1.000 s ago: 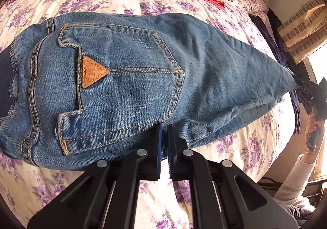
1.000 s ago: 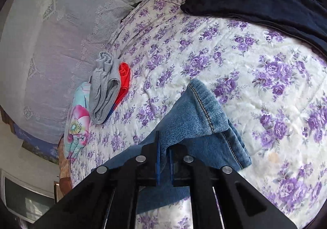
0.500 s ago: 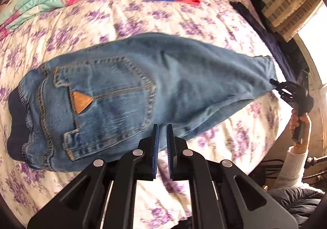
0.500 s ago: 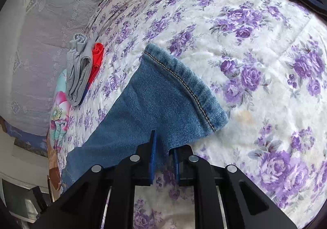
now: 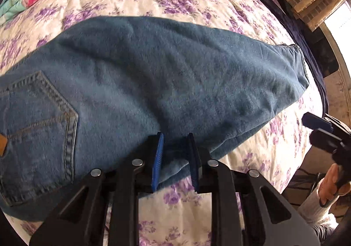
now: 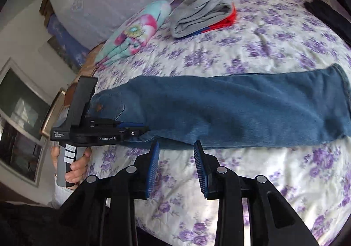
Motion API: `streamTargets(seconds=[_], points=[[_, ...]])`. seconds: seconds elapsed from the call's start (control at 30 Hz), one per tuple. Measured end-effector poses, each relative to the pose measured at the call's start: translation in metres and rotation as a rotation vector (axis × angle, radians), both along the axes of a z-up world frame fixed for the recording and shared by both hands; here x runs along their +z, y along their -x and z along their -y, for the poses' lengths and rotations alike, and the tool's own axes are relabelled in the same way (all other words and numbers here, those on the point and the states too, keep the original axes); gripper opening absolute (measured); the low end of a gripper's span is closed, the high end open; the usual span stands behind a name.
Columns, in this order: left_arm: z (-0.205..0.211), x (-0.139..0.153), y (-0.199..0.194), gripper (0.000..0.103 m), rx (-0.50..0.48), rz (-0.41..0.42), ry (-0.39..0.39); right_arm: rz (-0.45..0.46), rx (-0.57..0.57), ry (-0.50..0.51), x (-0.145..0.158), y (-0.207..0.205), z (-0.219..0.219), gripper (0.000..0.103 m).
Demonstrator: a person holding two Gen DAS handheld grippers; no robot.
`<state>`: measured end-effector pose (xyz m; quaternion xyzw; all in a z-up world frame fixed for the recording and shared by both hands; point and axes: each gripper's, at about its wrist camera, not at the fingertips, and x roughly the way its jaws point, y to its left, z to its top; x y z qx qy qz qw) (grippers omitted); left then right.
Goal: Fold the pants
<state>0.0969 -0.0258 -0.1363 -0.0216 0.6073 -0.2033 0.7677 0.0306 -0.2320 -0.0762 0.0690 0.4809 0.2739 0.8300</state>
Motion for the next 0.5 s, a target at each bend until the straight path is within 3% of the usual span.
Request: streamTargets(seconds=[0.13, 0.3, 0.37, 0.43, 0.5], points=[[-0.022, -0.006, 0.006, 0.016, 0.045, -0.035, 0.094, 0.128, 0.194, 0.238, 0.0, -0.006, -0.063, 0.034], [-0.032, -0.008, 0.007, 0.014, 0.059, -0.065, 0.141, 0.156, 0.335, 0.442, -0.011, -0.01, -0.089, 0.034], [-0.032, -0.009, 0.006, 0.014, 0.059, -0.06, 0.136, 0.109, 0.344, 0.467, -0.024, -0.021, -0.091, 0.034], [-0.034, -0.01, 0.008, 0.014, 0.057, -0.053, 0.134, -0.032, 0.349, 0.449, -0.047, -0.033, -0.088, 0.026], [-0.034, -0.009, 0.009, 0.014, 0.058, -0.054, 0.141, -0.046, 0.354, 0.426, -0.048, -0.031, -0.084, 0.026]])
